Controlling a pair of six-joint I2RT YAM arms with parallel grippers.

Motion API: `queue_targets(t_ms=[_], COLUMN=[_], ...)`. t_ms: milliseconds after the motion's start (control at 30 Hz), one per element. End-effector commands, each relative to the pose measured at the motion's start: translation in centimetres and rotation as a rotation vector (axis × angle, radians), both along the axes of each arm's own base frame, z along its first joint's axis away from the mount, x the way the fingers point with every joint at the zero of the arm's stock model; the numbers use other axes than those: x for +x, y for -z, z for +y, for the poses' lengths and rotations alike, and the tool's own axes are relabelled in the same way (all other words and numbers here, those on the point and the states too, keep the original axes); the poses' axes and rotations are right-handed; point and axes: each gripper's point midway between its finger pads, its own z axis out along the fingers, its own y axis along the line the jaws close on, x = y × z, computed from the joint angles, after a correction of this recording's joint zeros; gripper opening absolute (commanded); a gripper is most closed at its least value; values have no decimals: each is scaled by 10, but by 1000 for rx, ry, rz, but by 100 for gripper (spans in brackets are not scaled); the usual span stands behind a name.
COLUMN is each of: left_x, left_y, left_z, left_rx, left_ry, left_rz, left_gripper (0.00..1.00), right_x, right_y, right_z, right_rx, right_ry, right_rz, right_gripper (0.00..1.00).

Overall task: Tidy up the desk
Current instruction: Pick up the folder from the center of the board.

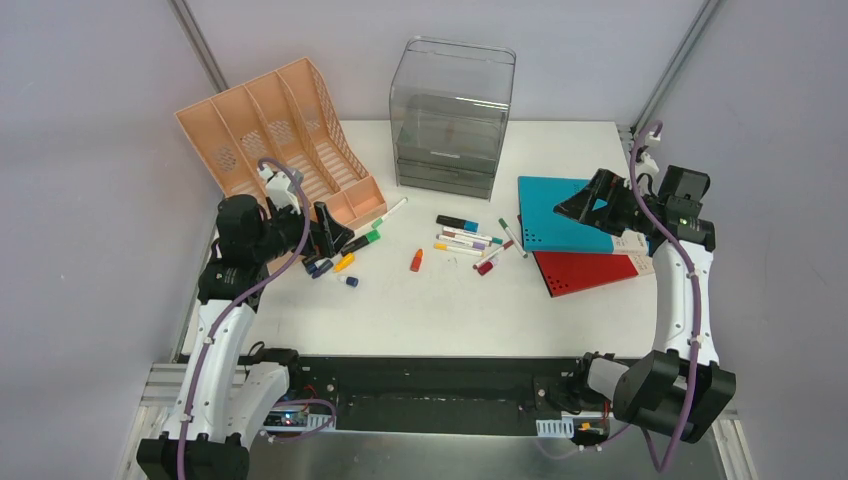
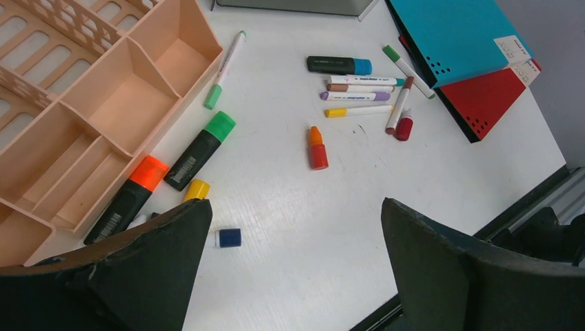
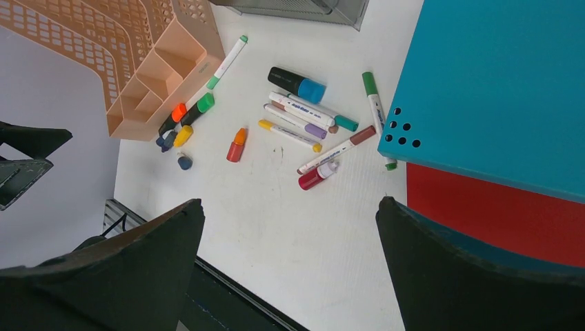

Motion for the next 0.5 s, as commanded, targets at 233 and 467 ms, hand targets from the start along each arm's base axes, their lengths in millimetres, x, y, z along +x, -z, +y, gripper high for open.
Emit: queue_targets(t_ms=[233, 467], left_x=[2, 2], left_y=[-6, -2], left_z=[-4, -10], left_rx=[-27, -51], left_ry=[23, 57], left_rz=[-23, 10], left_gripper=[99, 99], right_x=[-3, -26], right_y=[-29, -31], right_z=[7, 33], right_rx=[13, 92], right_ry=[-51, -284], right_rz=[-96, -182], right_gripper=[100, 100])
